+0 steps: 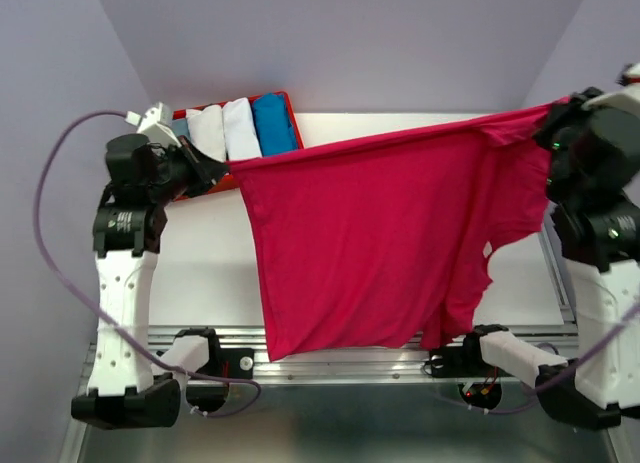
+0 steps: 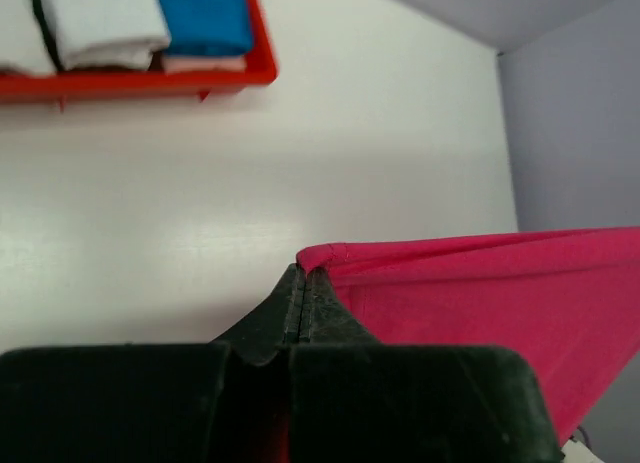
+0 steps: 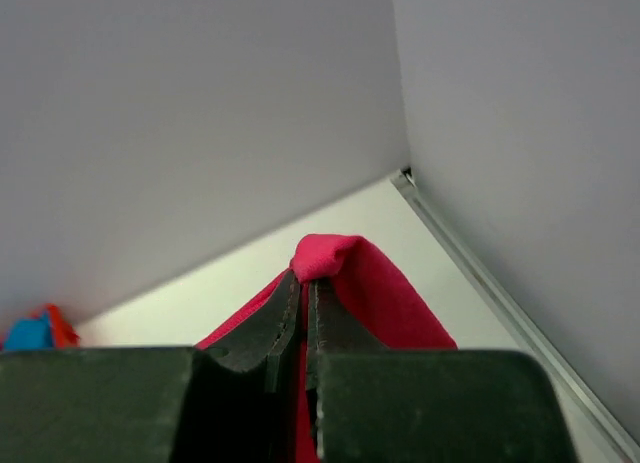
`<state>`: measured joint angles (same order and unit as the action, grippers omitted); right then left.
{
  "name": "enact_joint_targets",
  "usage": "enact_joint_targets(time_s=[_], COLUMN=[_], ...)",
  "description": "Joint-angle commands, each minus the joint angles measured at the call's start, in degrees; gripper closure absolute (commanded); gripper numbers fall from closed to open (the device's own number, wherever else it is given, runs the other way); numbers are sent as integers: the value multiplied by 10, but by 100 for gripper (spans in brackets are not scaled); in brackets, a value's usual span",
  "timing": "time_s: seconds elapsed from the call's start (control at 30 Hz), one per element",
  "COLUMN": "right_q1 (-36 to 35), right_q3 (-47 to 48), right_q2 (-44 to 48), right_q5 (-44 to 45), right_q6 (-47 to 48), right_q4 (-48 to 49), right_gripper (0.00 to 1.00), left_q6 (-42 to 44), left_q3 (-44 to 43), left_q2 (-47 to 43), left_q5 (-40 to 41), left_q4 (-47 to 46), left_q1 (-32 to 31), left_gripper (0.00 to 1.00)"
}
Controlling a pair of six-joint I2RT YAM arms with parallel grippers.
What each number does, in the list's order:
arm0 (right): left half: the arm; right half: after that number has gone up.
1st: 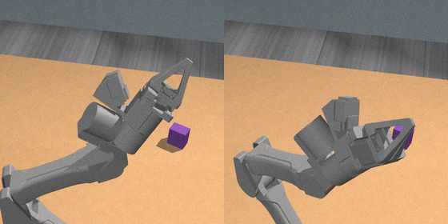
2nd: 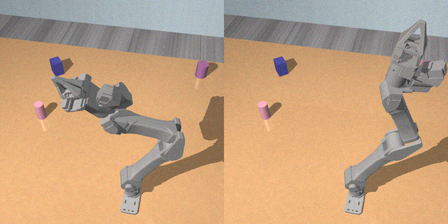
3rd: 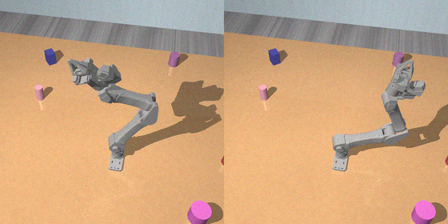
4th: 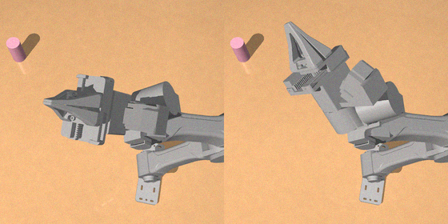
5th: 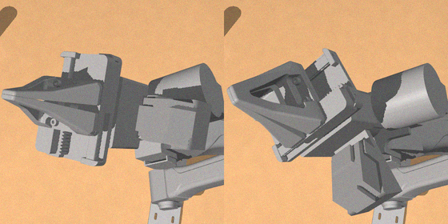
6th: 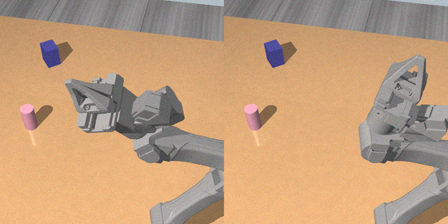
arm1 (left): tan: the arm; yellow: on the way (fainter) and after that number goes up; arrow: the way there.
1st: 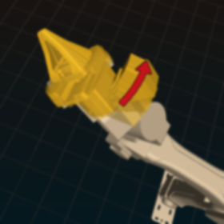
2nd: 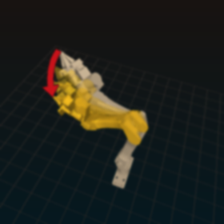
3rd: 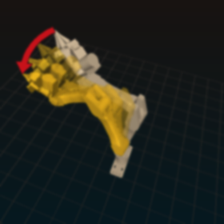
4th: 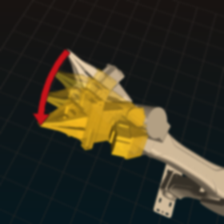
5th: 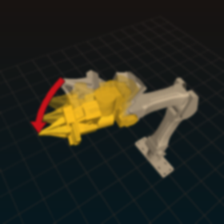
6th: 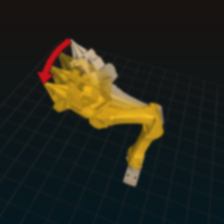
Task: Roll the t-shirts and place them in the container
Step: Fold the T-shirt at the center of the board.
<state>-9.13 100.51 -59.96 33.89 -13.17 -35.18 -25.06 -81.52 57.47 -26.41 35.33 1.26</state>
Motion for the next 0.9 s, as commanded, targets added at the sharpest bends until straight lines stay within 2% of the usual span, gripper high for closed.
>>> enact_joint_targets(time_s=[0.0, 0.17, 0.3, 0.53, 0.87], right_q1=[7, 7, 13, 18, 18], right_q3=[-71, -152, -166, -52, 45], right_q2=[-51, -147, -284, -480, -592], right_q5=[61, 21, -7, -38, -94], right_q6=[50, 48, 53, 39, -14], right_q4=[48, 113, 171, 215, 214], right_gripper=[99, 99, 99, 99, 99], left_q6=[26, 18, 10, 11, 7], left_q3=[111, 187, 195, 174, 168], left_q2=[29, 103, 162, 238, 257], left_q5=[95, 120, 152, 180, 188], left_q4=[-39, -80, -103, -99, -90], left_q1=[11, 12, 20, 55, 79], left_gripper=[100, 100, 100, 100, 100])
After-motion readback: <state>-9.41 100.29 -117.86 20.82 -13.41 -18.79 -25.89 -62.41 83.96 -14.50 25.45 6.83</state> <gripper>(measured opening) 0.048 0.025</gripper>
